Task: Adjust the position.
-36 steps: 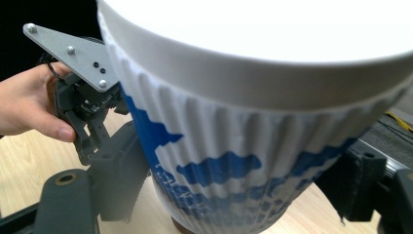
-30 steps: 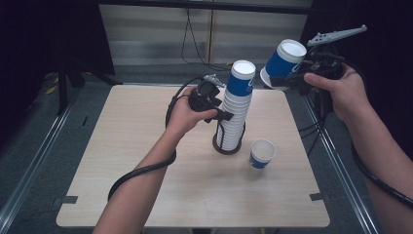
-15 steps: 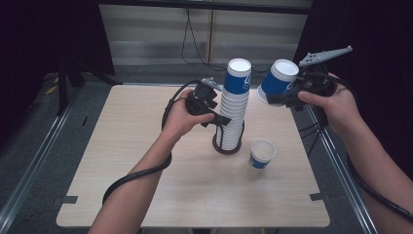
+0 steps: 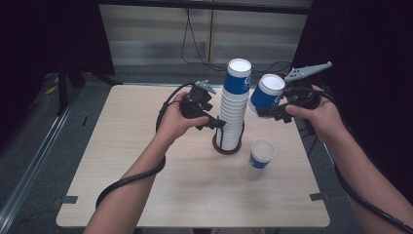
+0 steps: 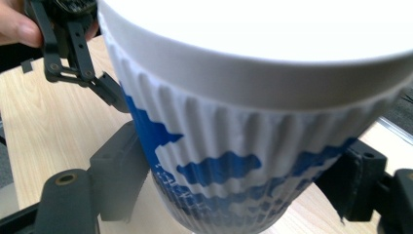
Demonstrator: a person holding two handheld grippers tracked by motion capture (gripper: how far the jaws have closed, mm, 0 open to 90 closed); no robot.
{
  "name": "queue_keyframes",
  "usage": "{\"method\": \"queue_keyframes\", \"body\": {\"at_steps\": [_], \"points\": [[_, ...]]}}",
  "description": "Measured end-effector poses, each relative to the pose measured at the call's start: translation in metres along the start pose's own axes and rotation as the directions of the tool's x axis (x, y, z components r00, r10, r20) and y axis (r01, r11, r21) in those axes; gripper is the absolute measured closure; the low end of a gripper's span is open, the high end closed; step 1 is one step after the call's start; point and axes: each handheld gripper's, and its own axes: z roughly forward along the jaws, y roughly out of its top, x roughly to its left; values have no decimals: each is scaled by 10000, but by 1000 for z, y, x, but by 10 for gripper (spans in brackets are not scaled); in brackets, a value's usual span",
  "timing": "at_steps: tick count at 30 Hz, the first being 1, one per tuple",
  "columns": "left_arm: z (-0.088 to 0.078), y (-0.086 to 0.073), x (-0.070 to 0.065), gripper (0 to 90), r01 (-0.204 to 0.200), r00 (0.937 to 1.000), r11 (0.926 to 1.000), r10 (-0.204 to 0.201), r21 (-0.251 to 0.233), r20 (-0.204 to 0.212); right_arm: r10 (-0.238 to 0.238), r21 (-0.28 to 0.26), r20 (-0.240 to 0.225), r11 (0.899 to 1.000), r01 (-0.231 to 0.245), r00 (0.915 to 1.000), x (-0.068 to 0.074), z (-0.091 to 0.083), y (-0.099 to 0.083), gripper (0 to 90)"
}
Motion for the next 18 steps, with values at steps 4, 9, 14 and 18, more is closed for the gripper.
{"method": "queue_keyframes", "body": {"at_steps": [4,9,14,18], "points": [[-2,-3,-2,174,-48,9999,9999,47,111,89,-61,102,-86,9999,62,9999,3,6,-4,205],[-3,-6,-6,174,-227,9996,9995,223,206,182,-142,228,-233,9996,148,9996,6,14,-9,205],[-5,-8,-9,173,-241,9995,9996,238,143,218,-264,443,-252,9986,275,9993,8,20,-15,206],[-8,-9,-10,173,-358,9990,9993,355,128,286,-298,465,-360,9984,315,9989,10,25,-20,206]]}}
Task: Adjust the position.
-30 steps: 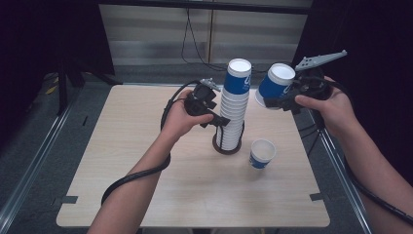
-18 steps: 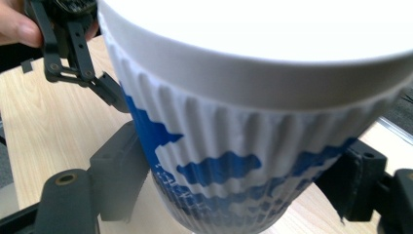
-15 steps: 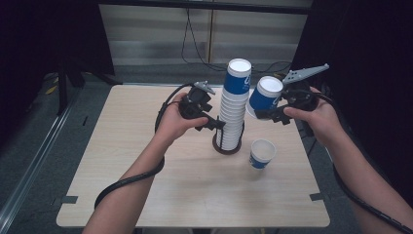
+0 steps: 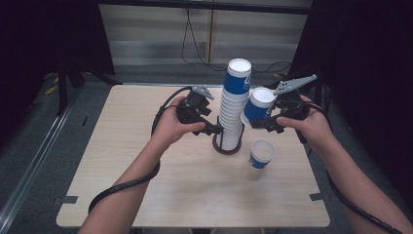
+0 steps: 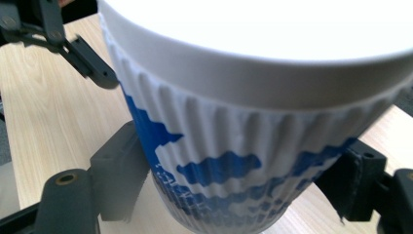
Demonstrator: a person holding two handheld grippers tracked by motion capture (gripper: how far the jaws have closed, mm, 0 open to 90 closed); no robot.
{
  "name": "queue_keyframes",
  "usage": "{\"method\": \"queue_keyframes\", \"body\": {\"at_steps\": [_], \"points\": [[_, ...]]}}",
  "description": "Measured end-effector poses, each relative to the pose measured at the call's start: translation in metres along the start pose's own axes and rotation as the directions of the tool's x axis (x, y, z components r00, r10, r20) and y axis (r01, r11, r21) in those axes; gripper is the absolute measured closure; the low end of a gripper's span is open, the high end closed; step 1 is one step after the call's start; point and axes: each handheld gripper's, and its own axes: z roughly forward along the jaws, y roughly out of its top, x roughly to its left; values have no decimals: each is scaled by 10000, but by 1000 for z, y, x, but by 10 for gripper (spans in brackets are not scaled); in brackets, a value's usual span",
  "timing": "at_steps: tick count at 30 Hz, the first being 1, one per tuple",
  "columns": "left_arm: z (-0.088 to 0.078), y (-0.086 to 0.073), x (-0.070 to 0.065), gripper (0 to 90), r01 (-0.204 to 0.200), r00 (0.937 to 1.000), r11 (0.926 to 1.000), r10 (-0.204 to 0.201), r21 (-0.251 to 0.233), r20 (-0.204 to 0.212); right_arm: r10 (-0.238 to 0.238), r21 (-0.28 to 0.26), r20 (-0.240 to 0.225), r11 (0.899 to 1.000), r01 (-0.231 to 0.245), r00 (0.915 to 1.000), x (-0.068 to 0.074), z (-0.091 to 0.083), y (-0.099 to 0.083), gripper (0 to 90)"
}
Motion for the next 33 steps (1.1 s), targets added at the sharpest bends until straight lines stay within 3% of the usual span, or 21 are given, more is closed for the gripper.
{"method": "queue_keyframes", "body": {"at_steps": [23,33], "points": [[2,-4,-11,174,-133,9995,9998,137,-147,280,-540,910,-254,9943,561,9982,10,21,-19,210],[4,-3,-17,172,-246,9985,9993,260,-287,482,-1033,1637,-477,9804,1097,9935,16,31,-22,211]]}}
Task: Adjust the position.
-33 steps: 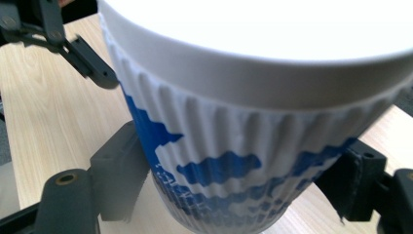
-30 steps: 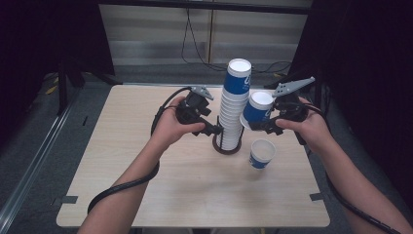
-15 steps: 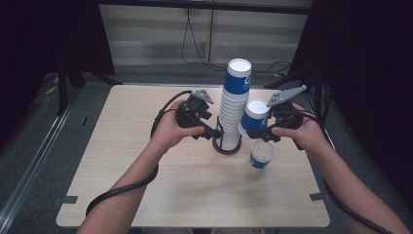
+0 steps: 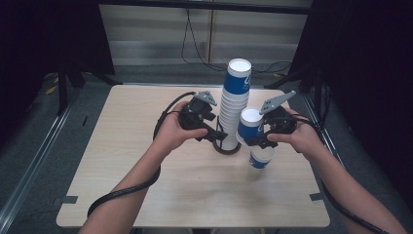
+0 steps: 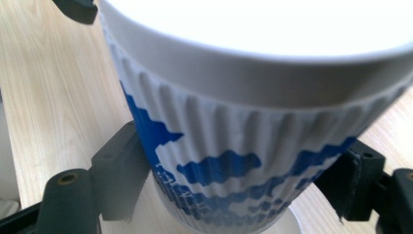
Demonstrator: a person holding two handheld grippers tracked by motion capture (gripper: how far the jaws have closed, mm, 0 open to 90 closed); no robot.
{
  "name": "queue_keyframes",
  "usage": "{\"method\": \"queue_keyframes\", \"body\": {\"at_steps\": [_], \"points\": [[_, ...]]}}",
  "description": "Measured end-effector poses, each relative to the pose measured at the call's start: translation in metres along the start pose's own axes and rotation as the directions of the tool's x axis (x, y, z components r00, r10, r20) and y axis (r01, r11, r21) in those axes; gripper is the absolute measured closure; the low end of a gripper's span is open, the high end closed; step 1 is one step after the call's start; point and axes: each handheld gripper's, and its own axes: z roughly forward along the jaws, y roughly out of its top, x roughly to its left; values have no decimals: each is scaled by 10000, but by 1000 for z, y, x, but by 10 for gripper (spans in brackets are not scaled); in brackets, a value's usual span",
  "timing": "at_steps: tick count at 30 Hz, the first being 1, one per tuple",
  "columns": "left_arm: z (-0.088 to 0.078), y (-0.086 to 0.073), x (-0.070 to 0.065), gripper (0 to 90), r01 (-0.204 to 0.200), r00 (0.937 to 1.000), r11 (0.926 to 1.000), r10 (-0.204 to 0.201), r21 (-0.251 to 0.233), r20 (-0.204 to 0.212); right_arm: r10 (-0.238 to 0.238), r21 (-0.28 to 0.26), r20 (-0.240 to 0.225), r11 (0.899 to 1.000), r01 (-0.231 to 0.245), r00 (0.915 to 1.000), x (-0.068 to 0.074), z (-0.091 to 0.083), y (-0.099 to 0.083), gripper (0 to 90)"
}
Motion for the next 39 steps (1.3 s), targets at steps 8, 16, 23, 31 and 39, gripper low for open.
{"method": "queue_keyframes", "body": {"at_steps": [8,16,23,31,39], "points": [[3,1,-5,168,-99,9998,9999,100,-82,184,-199,509,-357,9985,217,9992,4,7,0,213],[6,1,-8,167,-162,9992,9997,169,-197,363,-496,1076,-750,9925,576,9959,9,13,-1,213],[8,-2,-9,163,-116,9986,9998,123,-142,514,-613,1367,-997,9878,747,9931,11,18,-2,213],[12,0,-12,162,-261,9969,9993,279,-250,731,-666,1602,-1159,9834,848,9910,14,22,-2,212],[18,5,-16,162,-501,9947,9987,506,-77,891,-903,1698,-1318,9791,1122,9872,18,30,1,212]]}}
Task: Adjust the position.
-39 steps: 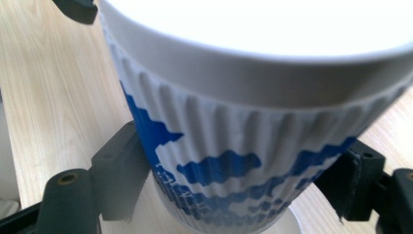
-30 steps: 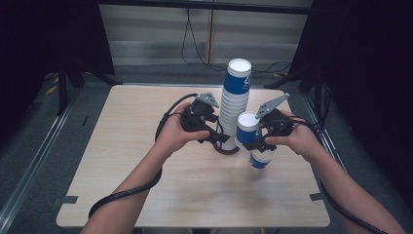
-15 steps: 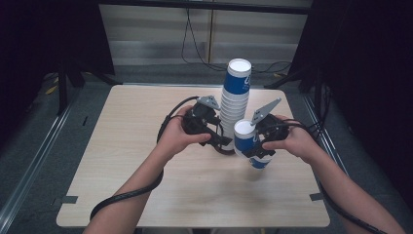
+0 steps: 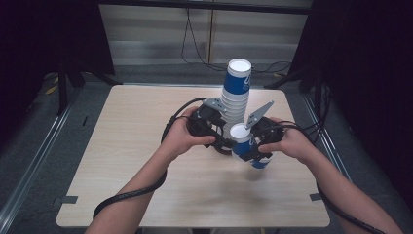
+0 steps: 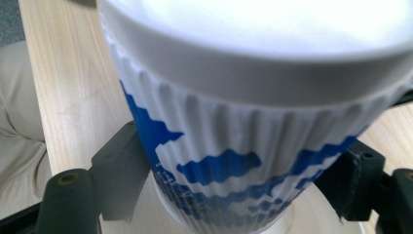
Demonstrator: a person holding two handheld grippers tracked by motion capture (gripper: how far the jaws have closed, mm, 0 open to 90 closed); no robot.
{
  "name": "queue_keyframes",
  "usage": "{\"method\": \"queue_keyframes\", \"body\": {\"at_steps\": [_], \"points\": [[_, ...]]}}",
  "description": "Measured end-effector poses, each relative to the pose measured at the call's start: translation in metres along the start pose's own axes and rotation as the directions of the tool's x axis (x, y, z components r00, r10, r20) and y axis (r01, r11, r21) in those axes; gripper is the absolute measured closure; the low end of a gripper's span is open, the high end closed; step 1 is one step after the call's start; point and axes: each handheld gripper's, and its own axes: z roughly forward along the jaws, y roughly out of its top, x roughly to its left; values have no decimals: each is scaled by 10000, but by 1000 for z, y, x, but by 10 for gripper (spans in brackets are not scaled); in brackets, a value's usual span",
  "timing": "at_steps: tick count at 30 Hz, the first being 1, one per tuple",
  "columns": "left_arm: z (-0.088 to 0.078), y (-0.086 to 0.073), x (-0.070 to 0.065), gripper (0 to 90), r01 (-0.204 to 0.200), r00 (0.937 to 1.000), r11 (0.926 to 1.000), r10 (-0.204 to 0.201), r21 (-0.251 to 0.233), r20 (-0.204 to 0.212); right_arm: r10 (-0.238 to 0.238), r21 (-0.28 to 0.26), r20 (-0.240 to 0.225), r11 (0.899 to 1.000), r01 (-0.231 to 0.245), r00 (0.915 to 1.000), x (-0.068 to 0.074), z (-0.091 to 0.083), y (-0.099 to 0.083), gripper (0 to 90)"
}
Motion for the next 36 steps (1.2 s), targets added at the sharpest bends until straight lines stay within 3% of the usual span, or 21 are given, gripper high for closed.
{"method": "queue_keyframes", "body": {"at_steps": [17,24,31,36], "points": [[7,4,0,219,-85,9996,10000,84,45,272,-135,54,-129,9999,136,9998,2,6,7,212],[11,4,0,240,161,9986,9999,-159,-33,502,-327,81,-210,9994,329,9992,3,7,10,211],[11,5,-2,282,29,9987,9998,-38,179,516,-286,-8,-245,9996,285,9993,3,9,11,210],[9,5,-3,285,171,9985,9998,-174,70,525,-230,-315,-367,9993,219,9991,3,9,10,197]]}}
